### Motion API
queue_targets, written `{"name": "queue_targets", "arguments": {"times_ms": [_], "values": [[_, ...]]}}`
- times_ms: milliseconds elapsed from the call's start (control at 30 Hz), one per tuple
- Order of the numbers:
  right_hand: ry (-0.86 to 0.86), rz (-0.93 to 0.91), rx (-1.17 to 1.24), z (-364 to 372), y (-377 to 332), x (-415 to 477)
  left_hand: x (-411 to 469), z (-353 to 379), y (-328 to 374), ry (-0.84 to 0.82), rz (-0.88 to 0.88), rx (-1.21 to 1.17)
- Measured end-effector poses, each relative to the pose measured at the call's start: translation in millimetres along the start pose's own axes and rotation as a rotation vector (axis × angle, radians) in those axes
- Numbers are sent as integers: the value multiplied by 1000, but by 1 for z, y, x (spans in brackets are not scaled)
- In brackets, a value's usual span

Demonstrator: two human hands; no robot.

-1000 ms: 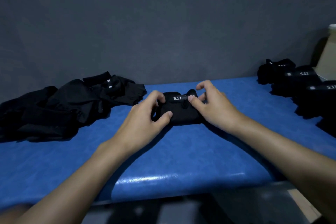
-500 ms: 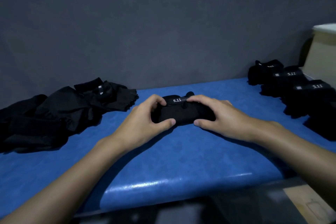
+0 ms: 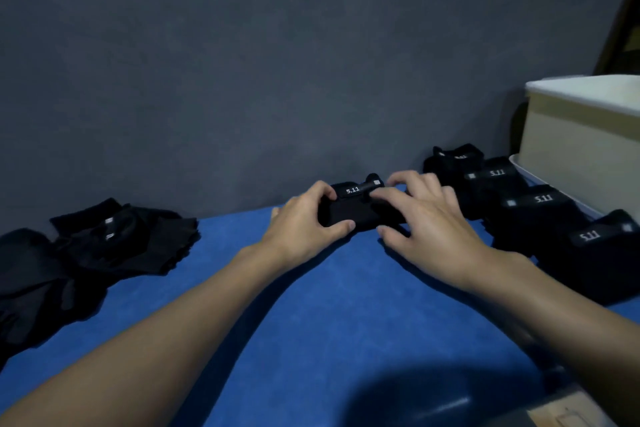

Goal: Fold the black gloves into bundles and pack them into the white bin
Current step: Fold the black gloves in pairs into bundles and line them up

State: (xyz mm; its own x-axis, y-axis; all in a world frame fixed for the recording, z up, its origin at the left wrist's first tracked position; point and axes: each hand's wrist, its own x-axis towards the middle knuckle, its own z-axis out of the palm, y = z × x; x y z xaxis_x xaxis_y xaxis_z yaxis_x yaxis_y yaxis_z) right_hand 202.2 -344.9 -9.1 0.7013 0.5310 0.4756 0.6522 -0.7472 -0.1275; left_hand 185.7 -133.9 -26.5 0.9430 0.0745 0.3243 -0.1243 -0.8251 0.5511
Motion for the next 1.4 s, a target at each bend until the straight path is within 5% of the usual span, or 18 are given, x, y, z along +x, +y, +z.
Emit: {"name": "queue_targets", "arguments": {"times_ms": [500, 1400], "values": [[-247, 246, 62, 30, 15, 9, 55, 27, 5, 10, -13, -12], [-216, 114, 220, 20, -26, 14, 4, -30, -15, 76, -11, -23]]}}
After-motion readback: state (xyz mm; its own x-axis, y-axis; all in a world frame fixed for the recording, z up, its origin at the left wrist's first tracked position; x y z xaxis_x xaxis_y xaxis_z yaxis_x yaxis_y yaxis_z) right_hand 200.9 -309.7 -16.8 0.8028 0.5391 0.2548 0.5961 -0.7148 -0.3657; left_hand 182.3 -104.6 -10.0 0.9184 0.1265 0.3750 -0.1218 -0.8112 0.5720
